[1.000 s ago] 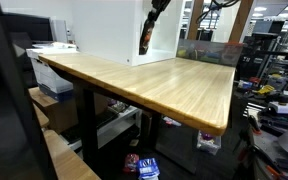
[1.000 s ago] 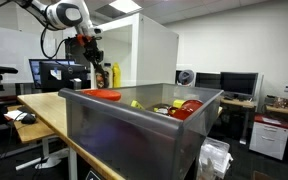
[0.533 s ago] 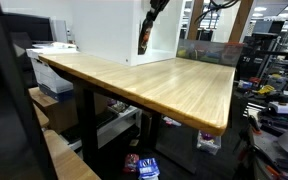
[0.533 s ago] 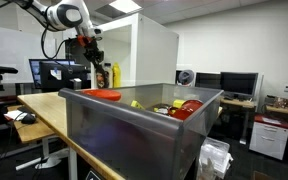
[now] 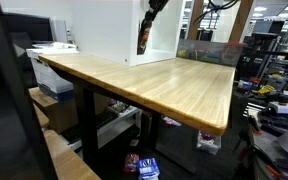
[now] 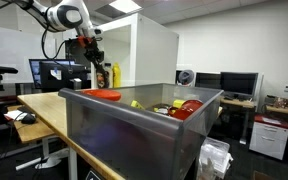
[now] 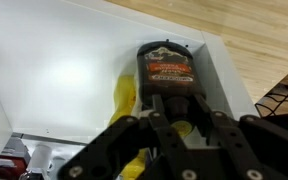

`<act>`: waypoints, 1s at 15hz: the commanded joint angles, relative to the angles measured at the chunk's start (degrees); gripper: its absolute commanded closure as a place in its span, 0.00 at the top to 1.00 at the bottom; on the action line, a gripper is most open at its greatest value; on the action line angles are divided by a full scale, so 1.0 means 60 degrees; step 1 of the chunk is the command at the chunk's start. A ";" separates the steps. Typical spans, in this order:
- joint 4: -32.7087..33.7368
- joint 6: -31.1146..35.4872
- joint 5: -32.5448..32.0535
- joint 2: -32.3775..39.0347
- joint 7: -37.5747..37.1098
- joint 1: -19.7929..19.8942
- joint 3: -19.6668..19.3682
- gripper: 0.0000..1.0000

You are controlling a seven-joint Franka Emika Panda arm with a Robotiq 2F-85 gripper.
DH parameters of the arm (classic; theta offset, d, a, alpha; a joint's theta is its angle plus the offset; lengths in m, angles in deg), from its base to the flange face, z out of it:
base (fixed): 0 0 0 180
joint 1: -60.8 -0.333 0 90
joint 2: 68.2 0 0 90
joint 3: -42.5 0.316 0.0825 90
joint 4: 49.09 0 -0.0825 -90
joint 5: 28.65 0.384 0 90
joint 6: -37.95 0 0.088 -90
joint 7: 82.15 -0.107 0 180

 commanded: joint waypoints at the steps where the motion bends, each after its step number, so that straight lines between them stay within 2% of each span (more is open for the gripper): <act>1: -0.0099 0.0802 -0.0077 0.0149 0.0214 0.0075 0.0000 0.08; 7: -0.0338 0.1406 -0.0150 0.0153 0.0204 0.0079 0.0006 0.09; 8: -0.0354 0.1449 -0.0142 0.0154 0.0210 0.0076 0.0005 0.27; 9: -0.0369 0.1497 -0.0126 0.0152 0.0215 0.0071 0.0003 0.33; 10: -0.0379 0.1543 -0.0111 0.0157 0.0220 0.0068 0.0001 0.29; 12: -0.0380 0.1580 -0.0110 0.0165 0.0212 0.0067 0.0002 0.29; 14: -0.0376 0.1603 -0.0113 0.0173 0.0204 0.0068 0.0004 0.19; 15: -0.0375 0.1615 -0.0104 0.0174 0.0209 0.0066 0.0002 0.08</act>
